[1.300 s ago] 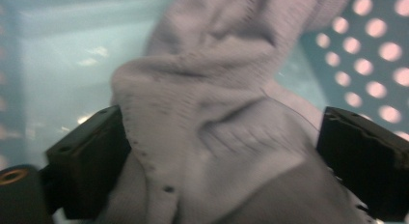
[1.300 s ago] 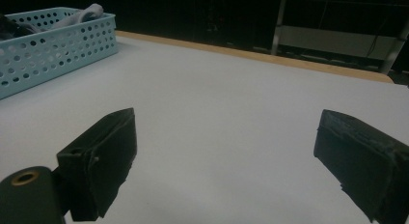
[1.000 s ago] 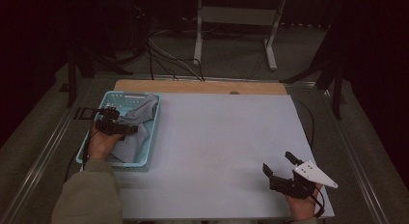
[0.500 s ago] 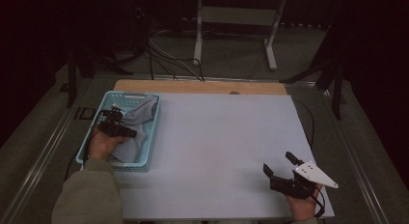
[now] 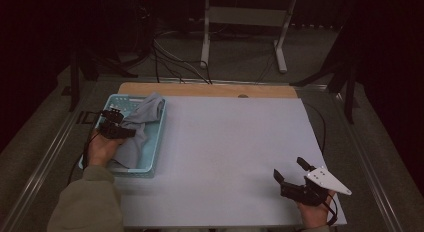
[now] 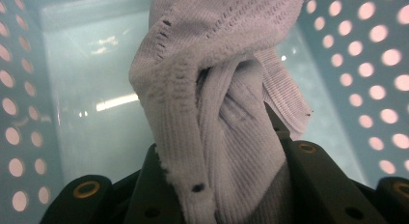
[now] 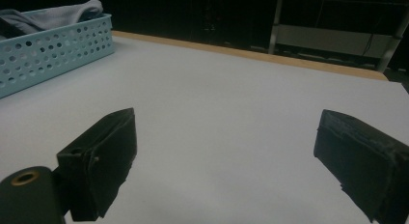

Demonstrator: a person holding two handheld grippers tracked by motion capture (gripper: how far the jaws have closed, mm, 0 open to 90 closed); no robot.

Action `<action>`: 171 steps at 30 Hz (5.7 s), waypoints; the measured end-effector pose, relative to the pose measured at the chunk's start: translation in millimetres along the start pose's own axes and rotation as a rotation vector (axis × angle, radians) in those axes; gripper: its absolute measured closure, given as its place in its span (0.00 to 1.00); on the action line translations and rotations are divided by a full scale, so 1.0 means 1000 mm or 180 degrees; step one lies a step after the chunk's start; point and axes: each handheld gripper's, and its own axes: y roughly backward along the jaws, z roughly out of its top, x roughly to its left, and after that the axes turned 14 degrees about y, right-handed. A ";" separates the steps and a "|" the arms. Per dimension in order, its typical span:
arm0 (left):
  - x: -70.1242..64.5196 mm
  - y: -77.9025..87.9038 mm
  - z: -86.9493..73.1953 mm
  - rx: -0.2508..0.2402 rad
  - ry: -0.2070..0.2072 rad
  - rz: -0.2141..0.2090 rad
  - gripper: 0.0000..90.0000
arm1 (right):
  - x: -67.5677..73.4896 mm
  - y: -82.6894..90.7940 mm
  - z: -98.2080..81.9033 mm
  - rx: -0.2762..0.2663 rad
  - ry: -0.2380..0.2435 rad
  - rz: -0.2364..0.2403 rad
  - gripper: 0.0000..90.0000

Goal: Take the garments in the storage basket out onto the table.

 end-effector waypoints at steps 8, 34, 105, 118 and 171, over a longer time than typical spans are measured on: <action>-0.004 0.018 -0.001 -0.0271 -0.0076 -0.0060 0.79 | -0.001 0.001 0.000 -0.0004 -0.0012 -0.0012 0.09; -0.020 0.048 0.001 -0.0699 -0.0259 -0.0201 0.80 | -0.002 0.002 -0.001 -0.0017 -0.0036 -0.0028 0.09; -0.081 0.093 0.023 -0.1025 -0.0643 -0.0675 0.79 | -0.002 0.002 -0.001 -0.0042 -0.0051 -0.0019 0.09; -0.094 0.093 0.026 -0.1039 -0.0692 -0.0798 0.79 | -0.002 0.002 -0.001 -0.0042 -0.0057 -0.0011 0.09; -0.173 0.063 0.031 -0.0939 -0.0880 -0.1167 0.79 | -0.004 0.003 0.000 -0.0072 -0.0072 -0.0015 0.09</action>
